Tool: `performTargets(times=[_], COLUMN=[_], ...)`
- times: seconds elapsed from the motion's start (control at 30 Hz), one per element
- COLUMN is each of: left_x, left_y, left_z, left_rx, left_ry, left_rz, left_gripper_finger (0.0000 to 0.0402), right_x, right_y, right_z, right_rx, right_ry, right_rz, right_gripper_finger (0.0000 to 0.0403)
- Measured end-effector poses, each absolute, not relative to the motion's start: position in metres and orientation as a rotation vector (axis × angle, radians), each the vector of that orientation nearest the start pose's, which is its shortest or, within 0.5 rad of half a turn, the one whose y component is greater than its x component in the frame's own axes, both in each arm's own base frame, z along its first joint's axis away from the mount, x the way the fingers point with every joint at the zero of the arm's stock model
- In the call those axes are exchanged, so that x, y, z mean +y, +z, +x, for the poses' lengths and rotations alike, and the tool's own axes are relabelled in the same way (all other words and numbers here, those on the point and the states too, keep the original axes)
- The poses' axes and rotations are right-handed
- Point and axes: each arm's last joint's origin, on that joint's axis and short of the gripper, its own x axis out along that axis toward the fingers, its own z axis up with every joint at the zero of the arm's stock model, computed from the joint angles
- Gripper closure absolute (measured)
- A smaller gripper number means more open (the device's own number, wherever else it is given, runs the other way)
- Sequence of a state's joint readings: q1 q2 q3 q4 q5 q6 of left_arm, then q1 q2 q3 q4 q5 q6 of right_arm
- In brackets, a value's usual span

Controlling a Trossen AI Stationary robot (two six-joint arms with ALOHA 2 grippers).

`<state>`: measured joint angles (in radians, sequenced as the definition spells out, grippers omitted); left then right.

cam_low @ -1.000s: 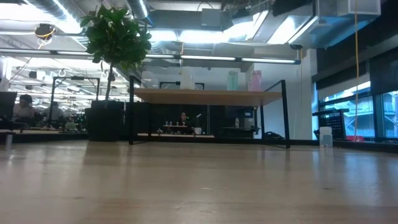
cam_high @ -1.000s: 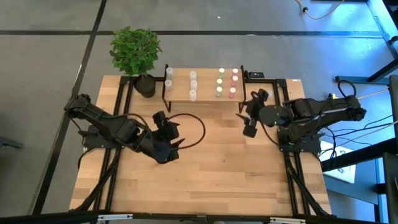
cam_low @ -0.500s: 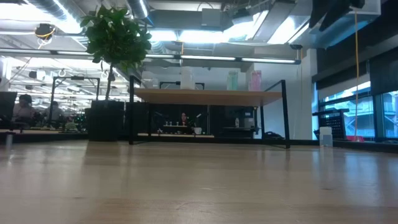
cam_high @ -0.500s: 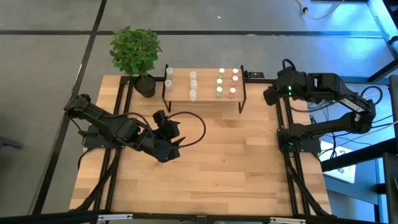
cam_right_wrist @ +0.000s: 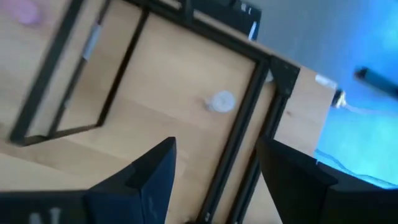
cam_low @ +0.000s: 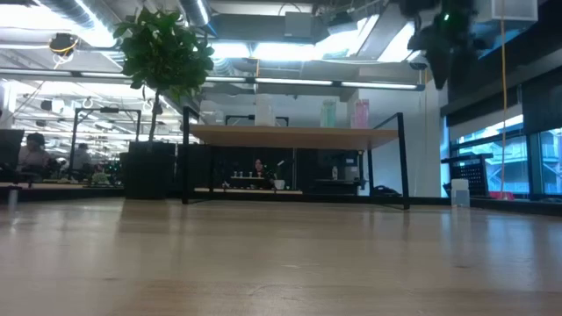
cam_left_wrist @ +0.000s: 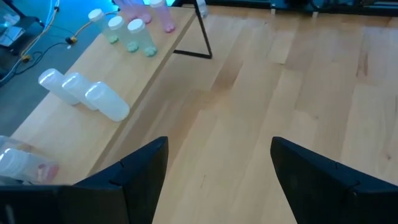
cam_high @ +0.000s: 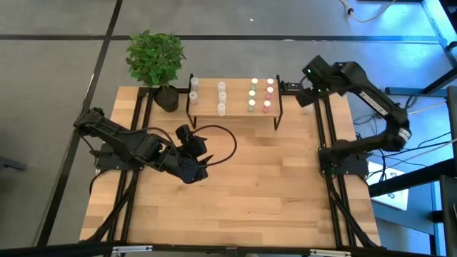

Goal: Pick and place medicine bottles onto shelf by color
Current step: Put the transparent pill bottle on the shelf aligned with the other transparent pill bottles

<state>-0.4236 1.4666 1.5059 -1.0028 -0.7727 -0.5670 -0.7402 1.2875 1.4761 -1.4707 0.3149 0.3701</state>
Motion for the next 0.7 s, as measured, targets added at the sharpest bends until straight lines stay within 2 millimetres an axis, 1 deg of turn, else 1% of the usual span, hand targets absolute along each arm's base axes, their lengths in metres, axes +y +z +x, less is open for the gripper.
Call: performTargets(times=[0.13, 0.2, 0.3, 0.7], left_x=[-0.099, -0.099, -0.097, -0.083], left_y=[0.363, 0.363, 0.363, 0.364], left_z=[0.269, 0.269, 0.269, 0.274], left_rx=[0.671, 0.671, 0.670, 0.612], left_ry=[0.523, 0.523, 0.532, 0.672], left_rz=[0.010, 0.010, 0.011, 0.045], left_gripper_finger=[0.0124, 0.0124, 0.0124, 0.0124], right_x=[-0.167, -0.173, -0.176, -0.176], right_y=[0.356, 0.349, 0.342, 0.341], right_z=[0.144, 0.142, 0.137, 0.135], right_rx=[1.233, 1.270, 1.309, 1.330], right_ry=[-1.072, -1.060, -1.064, -1.049], right_rz=[0.618, 0.635, 0.658, 0.646], right_gripper_finger=[0.0176, 0.0176, 0.0176, 0.0176])
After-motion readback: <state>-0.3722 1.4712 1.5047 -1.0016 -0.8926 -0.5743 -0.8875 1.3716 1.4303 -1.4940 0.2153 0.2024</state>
